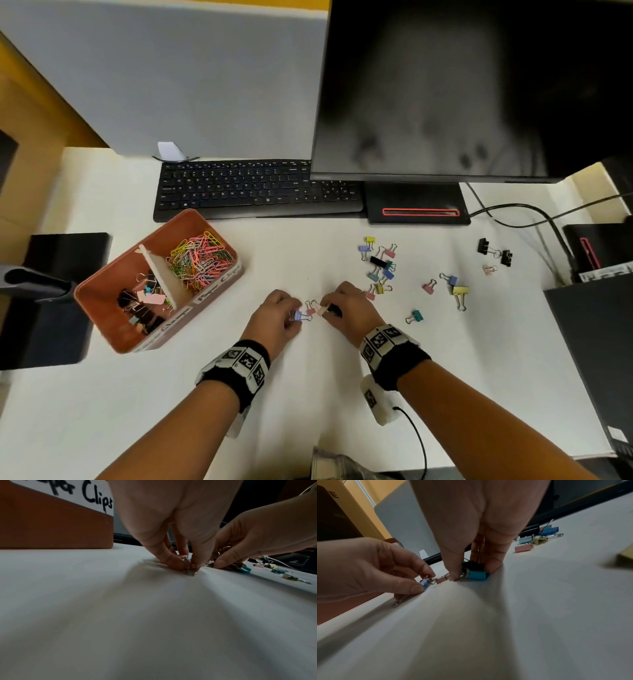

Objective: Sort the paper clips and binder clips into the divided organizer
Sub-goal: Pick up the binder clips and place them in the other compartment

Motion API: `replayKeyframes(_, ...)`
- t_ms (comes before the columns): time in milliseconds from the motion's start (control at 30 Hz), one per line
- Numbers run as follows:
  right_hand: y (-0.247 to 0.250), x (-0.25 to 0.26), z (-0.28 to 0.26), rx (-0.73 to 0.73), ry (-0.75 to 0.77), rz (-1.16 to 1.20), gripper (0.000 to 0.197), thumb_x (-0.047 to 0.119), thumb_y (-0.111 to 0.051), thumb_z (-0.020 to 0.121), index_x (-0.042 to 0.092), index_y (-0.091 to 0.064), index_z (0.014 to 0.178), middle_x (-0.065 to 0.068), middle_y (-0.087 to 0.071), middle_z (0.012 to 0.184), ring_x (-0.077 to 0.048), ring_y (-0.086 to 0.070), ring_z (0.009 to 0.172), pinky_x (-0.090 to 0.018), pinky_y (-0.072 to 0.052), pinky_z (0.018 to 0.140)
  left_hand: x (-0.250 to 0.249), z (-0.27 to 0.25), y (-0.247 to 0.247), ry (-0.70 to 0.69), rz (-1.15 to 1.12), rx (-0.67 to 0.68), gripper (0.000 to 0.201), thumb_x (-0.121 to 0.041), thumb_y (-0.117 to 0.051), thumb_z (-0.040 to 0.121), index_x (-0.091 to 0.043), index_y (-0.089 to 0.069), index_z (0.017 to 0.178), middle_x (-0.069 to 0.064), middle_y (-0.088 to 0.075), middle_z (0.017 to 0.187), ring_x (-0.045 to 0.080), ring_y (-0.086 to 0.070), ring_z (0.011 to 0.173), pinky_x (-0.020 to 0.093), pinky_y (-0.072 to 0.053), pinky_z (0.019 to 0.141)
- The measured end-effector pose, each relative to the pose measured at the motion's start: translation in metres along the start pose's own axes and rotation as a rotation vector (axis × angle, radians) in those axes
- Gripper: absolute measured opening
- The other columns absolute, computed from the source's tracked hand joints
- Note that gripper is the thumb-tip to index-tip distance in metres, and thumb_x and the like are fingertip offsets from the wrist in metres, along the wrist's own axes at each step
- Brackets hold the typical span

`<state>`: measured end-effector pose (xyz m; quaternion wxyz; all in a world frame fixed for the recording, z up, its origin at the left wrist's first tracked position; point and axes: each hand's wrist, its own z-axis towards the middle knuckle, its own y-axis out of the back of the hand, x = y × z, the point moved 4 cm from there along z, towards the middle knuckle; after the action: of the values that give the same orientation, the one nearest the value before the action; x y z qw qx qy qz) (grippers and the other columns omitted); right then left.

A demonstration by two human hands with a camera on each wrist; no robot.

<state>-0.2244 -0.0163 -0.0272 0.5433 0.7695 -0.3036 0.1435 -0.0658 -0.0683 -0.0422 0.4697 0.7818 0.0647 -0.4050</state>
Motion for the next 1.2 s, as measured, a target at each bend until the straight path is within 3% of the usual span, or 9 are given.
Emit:
replayKeyframes(200, 0.002, -0.001, 0.002, -0.005, 0.018, 0.018, 0.016, 0.018, -0.065, 0.084, 0.008, -0.069, 0.095, -0.008, -0.052, 0.1, -0.022, -0.056, 0.082, -0.022, -0.04, 0.072, 0.003, -0.006, 0.008, 0.04, -0.099, -0.107, 0.029, -0.008, -0.073, 0.071, -0.014, -0.068, 0.098, -0.004, -0.055, 0.095, 0.007, -0.054, 0.065, 0.002, -0.037, 0.067)
replayKeyframes(400, 0.028, 0.038, 0.0, -0.091, 0.149, 0.136, 0.013, 0.019, -0.067, 0.084, 0.013, -0.068, 0.095, 0.003, -0.046, 0.091, -0.013, -0.053, 0.077, -0.01, -0.045, 0.068, -0.027, -0.04, 0.077, -0.036, -0.229, -0.335, 0.026, -0.005, -0.074, 0.074, -0.014, -0.068, 0.098, -0.003, -0.055, 0.098, 0.009, -0.059, 0.08, 0.011, -0.05, 0.065)
replayKeyframes(500, 0.033, 0.093, 0.008, -0.084, 0.286, 0.149, 0.013, 0.022, -0.068, 0.082, 0.016, -0.068, 0.094, 0.006, -0.045, 0.093, -0.011, -0.052, 0.08, -0.021, -0.046, 0.076, -0.018, -0.067, 0.137, 0.002, -0.135, -0.483, 0.028, -0.006, -0.075, 0.073, -0.016, -0.068, 0.099, -0.001, -0.056, 0.098, 0.01, -0.06, 0.078, 0.006, -0.049, 0.067)
replayKeyframes(633, 0.015, 0.189, 0.025, -0.029, 0.49, 0.147, 0.017, 0.02, -0.07, 0.08, 0.014, -0.068, 0.095, -0.003, -0.052, 0.101, -0.02, -0.053, 0.094, -0.03, -0.046, 0.087, 0.031, -0.093, 0.204, 0.252, -0.011, -0.589, 0.028, -0.014, -0.075, 0.073, -0.025, -0.066, 0.096, 0.002, -0.061, 0.098, 0.011, -0.063, 0.075, 0.004, -0.045, 0.065)
replayKeyframes(700, -0.002, 0.23, 0.033, -0.008, 0.527, 0.163, 0.017, 0.018, -0.07, 0.08, 0.013, -0.067, 0.096, -0.006, -0.052, 0.102, -0.021, -0.053, 0.095, -0.034, -0.047, 0.089, 0.051, -0.097, 0.22, 0.338, -0.141, -0.572, 0.022, -0.014, -0.07, 0.079, -0.021, -0.064, 0.099, 0.007, -0.065, 0.096, 0.01, -0.065, 0.071, 0.003, -0.046, 0.055)
replayKeyframes(767, -0.019, 0.261, 0.041, 0.027, 0.498, 0.194, 0.021, 0.019, -0.069, 0.08, 0.014, -0.065, 0.101, -0.008, -0.051, 0.108, -0.024, -0.054, 0.101, -0.038, -0.046, 0.093, 0.064, -0.096, 0.225, 0.383, -0.346, -0.534, 0.021, -0.012, -0.058, 0.089, -0.01, -0.061, 0.11, 0.015, -0.065, 0.096, 0.006, -0.063, 0.065, 0.016, -0.05, 0.044)
replayKeyframes(867, -0.038, 0.28, 0.043, 0.104, 0.452, 0.204, 0.043, 0.028, -0.07, 0.079, 0.019, -0.056, 0.12, -0.007, -0.046, 0.123, -0.026, -0.051, 0.112, -0.043, -0.045, 0.098, 0.076, -0.097, 0.228, 0.429, -0.497, -0.473, 0.029, -0.013, -0.042, 0.097, -0.011, -0.054, 0.123, 0.017, -0.064, 0.111, 0.017, -0.064, 0.084, 0.026, -0.058, 0.065)
replayKeyframes(1067, -0.01, 0.217, 0.022, -0.027, 0.517, 0.131, 0.037, 0.03, -0.065, 0.083, 0.02, -0.058, 0.118, 0.0, -0.052, 0.12, -0.015, -0.051, 0.107, -0.028, -0.046, 0.093, 0.051, -0.105, 0.224, 0.278, -0.185, -0.526, 0.017, -0.023, -0.049, 0.093, -0.024, -0.062, 0.104, 0.002, -0.066, 0.1, 0.016, -0.063, 0.082, 0.032, -0.051, 0.076)
replayKeyframes(1200, 0.017, 0.11, 0.006, -0.113, 0.336, 0.029, 0.031, 0.033, -0.066, 0.082, 0.028, -0.059, 0.111, 0.008, -0.049, 0.105, -0.01, -0.049, 0.091, -0.036, -0.05, 0.087, 0.017, -0.092, 0.176, 0.15, -0.279, -0.376, 0.013, -0.016, -0.058, 0.089, -0.023, -0.064, 0.098, -0.005, -0.066, 0.097, 0.004, -0.062, 0.079, 0.013, -0.05, 0.068)
